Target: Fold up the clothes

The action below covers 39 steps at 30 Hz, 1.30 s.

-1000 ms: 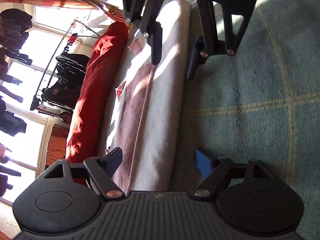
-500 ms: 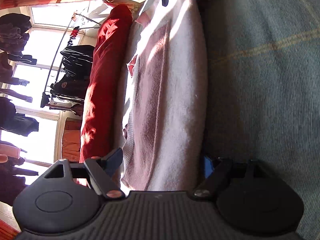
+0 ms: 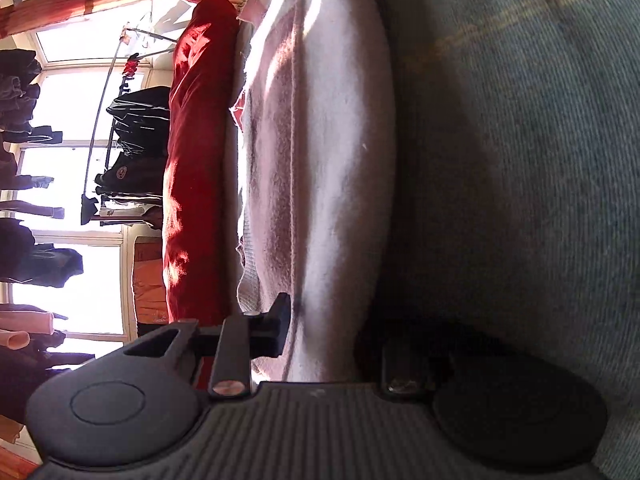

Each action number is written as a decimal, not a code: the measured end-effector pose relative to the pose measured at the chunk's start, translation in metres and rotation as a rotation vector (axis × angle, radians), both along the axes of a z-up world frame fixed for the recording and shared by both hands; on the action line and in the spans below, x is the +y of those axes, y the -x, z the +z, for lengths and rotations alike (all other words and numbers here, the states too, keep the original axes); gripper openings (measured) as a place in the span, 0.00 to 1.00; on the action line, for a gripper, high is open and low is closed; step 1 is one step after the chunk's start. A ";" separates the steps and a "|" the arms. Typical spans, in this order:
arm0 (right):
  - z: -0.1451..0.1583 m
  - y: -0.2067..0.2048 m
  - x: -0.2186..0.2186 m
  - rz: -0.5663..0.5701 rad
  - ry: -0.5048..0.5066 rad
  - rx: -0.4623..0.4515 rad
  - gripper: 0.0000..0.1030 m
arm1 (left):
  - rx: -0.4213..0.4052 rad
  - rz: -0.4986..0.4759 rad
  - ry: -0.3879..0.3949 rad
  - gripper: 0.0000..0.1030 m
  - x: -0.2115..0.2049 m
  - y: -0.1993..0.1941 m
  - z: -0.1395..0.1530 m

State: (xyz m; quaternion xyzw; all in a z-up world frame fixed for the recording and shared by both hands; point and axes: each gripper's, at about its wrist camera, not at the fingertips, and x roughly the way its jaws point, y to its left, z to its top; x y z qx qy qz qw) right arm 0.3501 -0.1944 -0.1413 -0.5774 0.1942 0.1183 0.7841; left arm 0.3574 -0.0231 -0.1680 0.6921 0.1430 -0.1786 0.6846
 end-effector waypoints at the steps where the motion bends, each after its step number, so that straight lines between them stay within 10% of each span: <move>1: 0.000 0.001 -0.002 -0.005 -0.004 -0.001 0.47 | -0.005 0.002 -0.004 0.12 0.001 0.003 -0.003; 6: -0.008 0.011 0.001 -0.014 0.029 -0.006 0.16 | -0.009 0.032 0.016 0.08 0.000 0.003 -0.002; 19: 0.044 0.032 -0.001 -0.024 -0.036 0.054 0.10 | -0.004 0.056 0.090 0.06 0.009 0.041 0.050; 39: 0.092 0.202 -0.010 0.098 -0.062 0.357 0.11 | 0.268 0.033 0.134 0.06 0.016 0.223 0.094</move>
